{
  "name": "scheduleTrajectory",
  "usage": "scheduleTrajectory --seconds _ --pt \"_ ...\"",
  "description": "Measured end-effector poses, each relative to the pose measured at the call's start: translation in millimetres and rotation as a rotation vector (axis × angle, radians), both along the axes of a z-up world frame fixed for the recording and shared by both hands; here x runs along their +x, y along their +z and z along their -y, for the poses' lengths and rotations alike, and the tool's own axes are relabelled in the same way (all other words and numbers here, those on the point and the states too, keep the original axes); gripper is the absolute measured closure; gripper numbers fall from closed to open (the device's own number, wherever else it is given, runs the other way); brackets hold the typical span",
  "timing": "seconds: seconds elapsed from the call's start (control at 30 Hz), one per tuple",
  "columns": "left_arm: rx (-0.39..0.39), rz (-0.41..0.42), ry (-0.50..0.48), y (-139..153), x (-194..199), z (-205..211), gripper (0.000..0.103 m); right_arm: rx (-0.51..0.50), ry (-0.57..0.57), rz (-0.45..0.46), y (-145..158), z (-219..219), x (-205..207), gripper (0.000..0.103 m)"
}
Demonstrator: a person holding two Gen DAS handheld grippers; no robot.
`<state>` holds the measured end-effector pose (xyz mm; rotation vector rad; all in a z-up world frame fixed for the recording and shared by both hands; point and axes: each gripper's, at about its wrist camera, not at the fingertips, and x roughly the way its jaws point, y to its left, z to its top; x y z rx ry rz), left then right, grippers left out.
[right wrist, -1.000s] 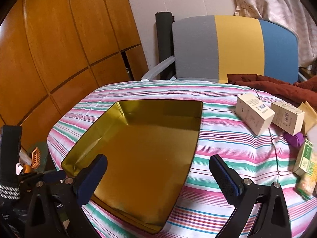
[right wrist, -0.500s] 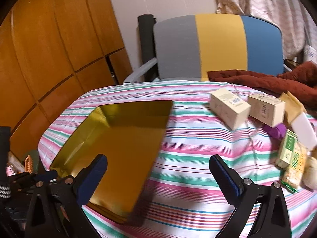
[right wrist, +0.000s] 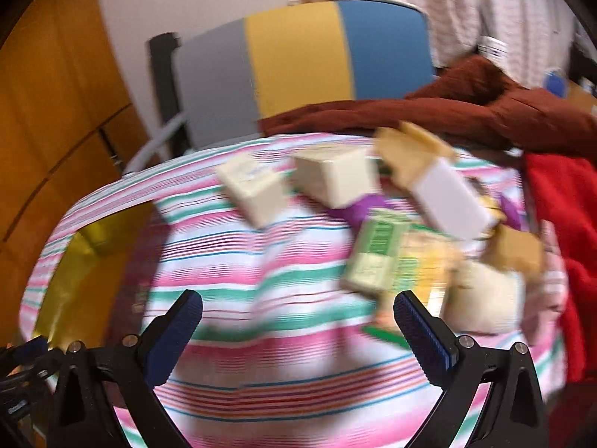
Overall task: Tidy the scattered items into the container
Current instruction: 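Move both tools from the gold tray toward the scattered items, then grasp the green essential-oil box with the left tool while the right tool grasps the beige sock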
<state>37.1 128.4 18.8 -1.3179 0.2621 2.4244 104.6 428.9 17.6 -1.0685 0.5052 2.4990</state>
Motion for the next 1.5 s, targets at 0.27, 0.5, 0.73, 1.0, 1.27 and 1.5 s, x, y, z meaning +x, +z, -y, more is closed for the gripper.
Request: scheduleTrajectory --seconds 0.27,0.5,0.73,1.0,1.27,1.5 --pt "0.033 0.014 -0.134 4 9 -43 0.05 -0.024 -0.244 0.113 -11 -92 39 0.0" --pt "0.104 0.104 -0.281 -3 12 -87 0.05 -0.166 -0.279 0.161 -42 -126 39 0.007" --pt "0.144 0.237 -0.379 -21 8 -140 0.05 -0.242 -0.256 0.134 -48 -125 38 0.029" --pt "0.209 0.342 -0.417 -35 -20 -200 0.038 -0.285 -0.289 0.075 -45 -129 45 0.029" --pt "0.218 0.371 -0.424 -50 -47 -258 0.028 -0.318 -0.298 0.054 -49 -137 45 0.029" --pt "0.122 0.25 -0.505 -56 -47 -297 0.046 -0.336 -0.306 0.054 -52 -141 46 0.029"
